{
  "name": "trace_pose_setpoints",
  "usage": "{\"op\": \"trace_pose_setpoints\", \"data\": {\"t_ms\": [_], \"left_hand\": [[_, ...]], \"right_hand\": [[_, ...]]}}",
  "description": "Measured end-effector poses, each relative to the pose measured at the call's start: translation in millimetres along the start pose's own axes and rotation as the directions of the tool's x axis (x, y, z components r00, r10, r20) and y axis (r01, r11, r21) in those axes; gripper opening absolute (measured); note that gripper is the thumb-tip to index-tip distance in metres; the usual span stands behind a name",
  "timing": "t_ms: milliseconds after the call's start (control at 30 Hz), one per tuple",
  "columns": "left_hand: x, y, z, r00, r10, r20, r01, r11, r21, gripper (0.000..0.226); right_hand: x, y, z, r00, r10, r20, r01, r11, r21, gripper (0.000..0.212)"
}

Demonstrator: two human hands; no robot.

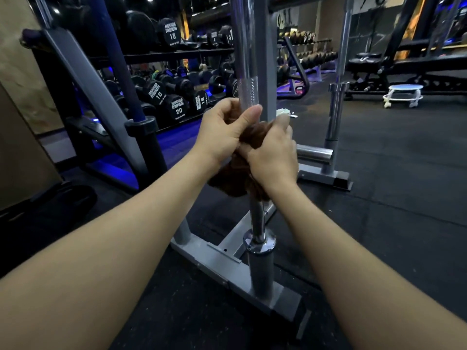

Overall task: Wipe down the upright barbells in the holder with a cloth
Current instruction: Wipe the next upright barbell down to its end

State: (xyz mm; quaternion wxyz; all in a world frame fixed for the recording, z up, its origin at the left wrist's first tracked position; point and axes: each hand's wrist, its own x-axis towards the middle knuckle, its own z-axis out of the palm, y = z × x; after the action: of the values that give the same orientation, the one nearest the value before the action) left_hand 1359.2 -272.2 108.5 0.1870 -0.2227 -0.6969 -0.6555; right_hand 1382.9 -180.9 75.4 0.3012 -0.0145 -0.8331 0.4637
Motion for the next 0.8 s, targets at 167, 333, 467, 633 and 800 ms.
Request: {"op": "trace_pose_setpoints", "data": {"t_ms": [167, 333, 467, 633, 800], "left_hand": [[3.2, 1.3, -2.9, 0.998, -0.057, 0.006, 0.057, 0.998, -0.01, 0.007], [-4.4, 2.3, 2.9, 0.998, -0.053, -0.038, 0.053, 0.999, -0.007, 0.008], [-5.3, 1.9, 4.2, 0.997, -0.004, -0.073, 0.006, 1.0, 0.026, 0.011], [-5.6, 0.8, 2.3, 0.997, -0.049, -0.066, 0.049, 0.999, -0.003, 0.008], [-6.5, 3.8, 5.8, 0.996, -0.056, -0.069, 0.056, 0.998, 0.005, 0.008]], "right_hand": [[-33.3, 41.0, 18.8, 0.978, 0.149, 0.144, -0.145, 0.989, -0.035, 0.063], [-37.3, 37.0, 12.8, 0.978, 0.171, 0.118, -0.167, 0.985, -0.047, 0.074], [-11.1, 5.1, 1.7, 0.998, 0.017, -0.06, -0.015, 0.999, 0.036, 0.069], [-38.4, 35.3, 17.2, 0.976, 0.189, 0.113, -0.197, 0.978, 0.069, 0.077], [-46.5, 57.8, 20.7, 0.958, 0.212, 0.193, -0.207, 0.977, -0.043, 0.065]]}}
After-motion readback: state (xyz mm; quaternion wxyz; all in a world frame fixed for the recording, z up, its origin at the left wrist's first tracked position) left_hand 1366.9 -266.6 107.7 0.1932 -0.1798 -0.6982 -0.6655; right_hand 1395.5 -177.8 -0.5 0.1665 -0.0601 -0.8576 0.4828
